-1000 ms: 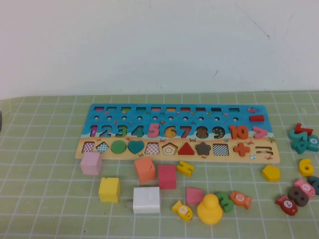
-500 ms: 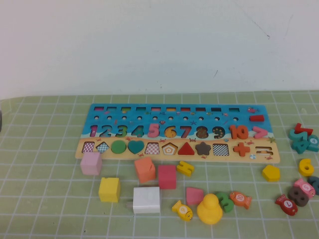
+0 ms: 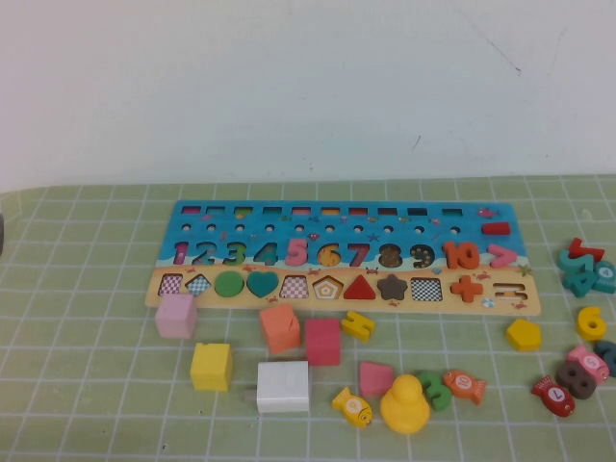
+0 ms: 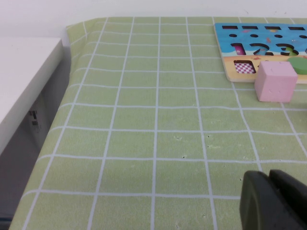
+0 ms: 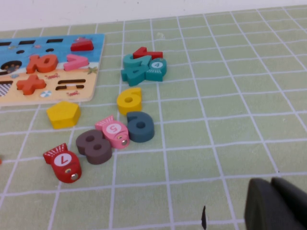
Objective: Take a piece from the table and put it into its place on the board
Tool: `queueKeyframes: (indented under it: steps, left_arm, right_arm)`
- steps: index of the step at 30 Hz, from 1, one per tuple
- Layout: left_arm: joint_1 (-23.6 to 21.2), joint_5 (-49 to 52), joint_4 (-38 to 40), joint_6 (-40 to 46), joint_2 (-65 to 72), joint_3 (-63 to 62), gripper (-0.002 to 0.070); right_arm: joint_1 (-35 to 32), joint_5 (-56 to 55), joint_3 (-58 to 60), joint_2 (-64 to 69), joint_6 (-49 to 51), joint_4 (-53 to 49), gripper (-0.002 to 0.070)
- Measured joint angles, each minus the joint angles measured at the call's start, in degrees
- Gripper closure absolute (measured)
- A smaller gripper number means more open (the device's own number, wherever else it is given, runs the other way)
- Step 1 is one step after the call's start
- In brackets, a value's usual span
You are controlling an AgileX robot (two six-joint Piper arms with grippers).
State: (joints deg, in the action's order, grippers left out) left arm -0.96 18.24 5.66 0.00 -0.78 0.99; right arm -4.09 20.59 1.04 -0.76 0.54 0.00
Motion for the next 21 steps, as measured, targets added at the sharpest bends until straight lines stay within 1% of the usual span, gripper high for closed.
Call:
queueKeyframes:
  steps: [3, 6, 11, 17, 18, 21]
  left_arm:
    - [0.0, 0.0, 0.0, 0.0, 0.0, 0.0, 0.0677]
    - [0.0, 0.0, 0.0, 0.0, 0.0, 0.0, 0.0677]
    - [0.0, 0.0, 0.0, 0.0, 0.0, 0.0, 0.0677]
    - [0.0, 0.0, 0.0, 0.0, 0.0, 0.0, 0.0677]
    - [0.0, 0.0, 0.0, 0.0, 0.0, 0.0, 0.0677]
    - [0.0, 0.0, 0.0, 0.0, 0.0, 0.0, 0.0677]
  right_arm:
    - [0.0, -2.02, 0.23, 0.0, 0.0, 0.0, 0.0678]
    - [0.0, -8.25, 0.63, 0.0, 0.0, 0.0, 0.0678]
    - [0.0, -25.89, 0.63, 0.0, -1.6, 0.0, 0.0678]
    - [0.0, -49.5, 0.63, 0.0, -1.38, 0.0, 0.0678]
    - [0.0, -55.2, 0.63, 0.0, -1.51, 0.77, 0.0678]
    - [0.0, -59.19, 0.63, 0.0, -1.51, 4.19, 0.0678]
